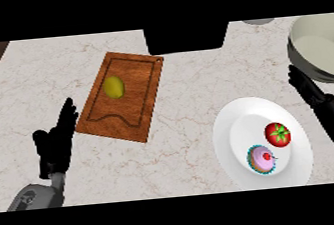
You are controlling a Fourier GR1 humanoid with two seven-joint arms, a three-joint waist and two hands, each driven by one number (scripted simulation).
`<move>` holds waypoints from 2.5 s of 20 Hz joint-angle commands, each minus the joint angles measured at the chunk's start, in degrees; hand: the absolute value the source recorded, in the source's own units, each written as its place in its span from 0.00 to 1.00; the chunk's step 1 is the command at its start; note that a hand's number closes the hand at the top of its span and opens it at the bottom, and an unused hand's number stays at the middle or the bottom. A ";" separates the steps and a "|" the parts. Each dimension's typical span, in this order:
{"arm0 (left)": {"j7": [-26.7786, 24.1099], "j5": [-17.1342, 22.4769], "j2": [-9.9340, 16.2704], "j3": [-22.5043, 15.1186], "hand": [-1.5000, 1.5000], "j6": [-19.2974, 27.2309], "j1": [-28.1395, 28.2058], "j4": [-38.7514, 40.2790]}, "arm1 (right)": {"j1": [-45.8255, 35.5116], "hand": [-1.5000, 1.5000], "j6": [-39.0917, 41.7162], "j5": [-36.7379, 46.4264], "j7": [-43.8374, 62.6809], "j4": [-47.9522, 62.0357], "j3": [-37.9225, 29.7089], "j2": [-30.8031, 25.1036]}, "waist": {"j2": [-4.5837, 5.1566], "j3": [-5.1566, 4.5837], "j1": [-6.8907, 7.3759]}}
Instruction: Pick the cupcake from the plate and place it in the bowl
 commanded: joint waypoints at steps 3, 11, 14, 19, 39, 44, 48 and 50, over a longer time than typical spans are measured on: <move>0.70 -2.67 3.73 1.31 0.50 0.87 -3.10 -3.29 | -6.53 1.00 13.52 -8.39 -9.09 -6.16 -0.79 -1.24 | -0.11 -0.67 1.73; 3.49 0.17 10.14 7.06 0.50 -2.37 -3.79 -7.32 | 6.35 0.00 11.49 7.26 -21.71 -2.34 -6.68 -13.28 | 0.04 -0.70 -0.47; 1.40 0.48 10.20 8.21 0.50 -4.11 -0.66 -7.57 | 15.05 0.00 14.32 8.42 -35.71 -4.61 -10.12 -15.72 | 0.09 -0.79 -0.43; 8.14 -2.55 9.20 8.05 0.50 -2.49 -0.92 -13.99 | 18.97 0.00 16.33 12.31 -35.99 -6.50 -13.46 -15.83 | 0.25 -0.85 0.46; 5.89 -7.34 3.57 7.65 0.50 -4.58 2.13 -16.29 | -6.89 0.00 34.90 17.42 -1.05 -15.56 -2.05 -21.81 | 0.48 -0.89 2.80; 3.57 -6.30 4.79 11.68 0.50 -8.35 -1.87 -8.84 | -13.56 0.00 42.30 19.30 4.57 -14.38 5.02 -18.17 | 0.56 -0.93 1.89; 7.73 -8.84 3.25 9.37 0.50 -5.44 0.06 -14.78 | -15.39 0.00 45.92 23.59 5.40 -11.84 10.15 -14.87 | 0.37 -0.87 2.12; 8.23 -6.21 4.71 12.23 0.50 -8.22 -1.73 -12.83 | -16.40 0.00 46.70 27.76 7.50 -11.07 13.26 -13.70 | 0.45 -0.88 2.05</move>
